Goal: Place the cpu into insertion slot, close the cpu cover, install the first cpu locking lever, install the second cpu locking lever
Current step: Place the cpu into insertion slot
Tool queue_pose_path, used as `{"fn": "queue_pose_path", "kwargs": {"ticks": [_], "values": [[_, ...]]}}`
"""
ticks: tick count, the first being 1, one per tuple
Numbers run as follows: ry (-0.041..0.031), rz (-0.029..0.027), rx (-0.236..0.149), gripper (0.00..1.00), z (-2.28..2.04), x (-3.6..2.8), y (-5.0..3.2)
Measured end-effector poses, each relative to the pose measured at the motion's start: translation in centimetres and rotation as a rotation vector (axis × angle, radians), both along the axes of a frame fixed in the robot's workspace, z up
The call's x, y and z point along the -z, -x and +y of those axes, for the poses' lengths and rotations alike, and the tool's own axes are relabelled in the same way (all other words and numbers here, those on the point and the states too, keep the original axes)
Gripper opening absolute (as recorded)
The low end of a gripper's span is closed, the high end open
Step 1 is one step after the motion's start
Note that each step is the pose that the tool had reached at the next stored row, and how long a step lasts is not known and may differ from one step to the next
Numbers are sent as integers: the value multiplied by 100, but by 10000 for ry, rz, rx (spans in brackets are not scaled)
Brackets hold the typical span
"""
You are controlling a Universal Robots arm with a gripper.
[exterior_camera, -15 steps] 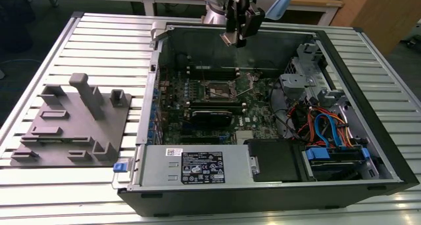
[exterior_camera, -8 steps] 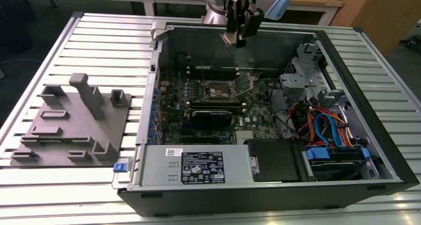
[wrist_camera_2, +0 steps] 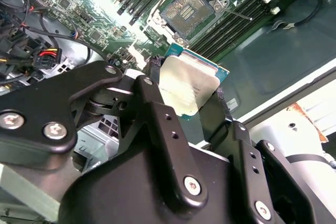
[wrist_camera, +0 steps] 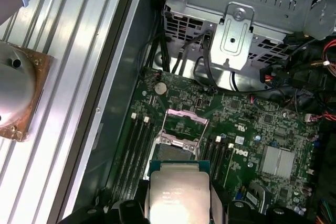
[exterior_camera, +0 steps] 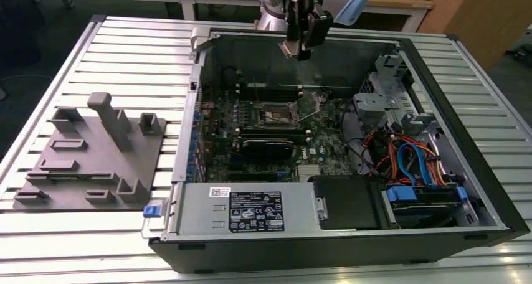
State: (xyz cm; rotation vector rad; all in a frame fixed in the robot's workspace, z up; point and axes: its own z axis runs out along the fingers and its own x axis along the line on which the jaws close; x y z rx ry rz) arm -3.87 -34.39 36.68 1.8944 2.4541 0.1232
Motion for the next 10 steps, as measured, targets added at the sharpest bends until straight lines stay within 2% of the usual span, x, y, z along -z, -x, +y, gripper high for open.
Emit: {"fn": "queue_pose_path", "kwargs": {"ticks": [10], "values": [[0,0,61,54,0,0,0]]}}
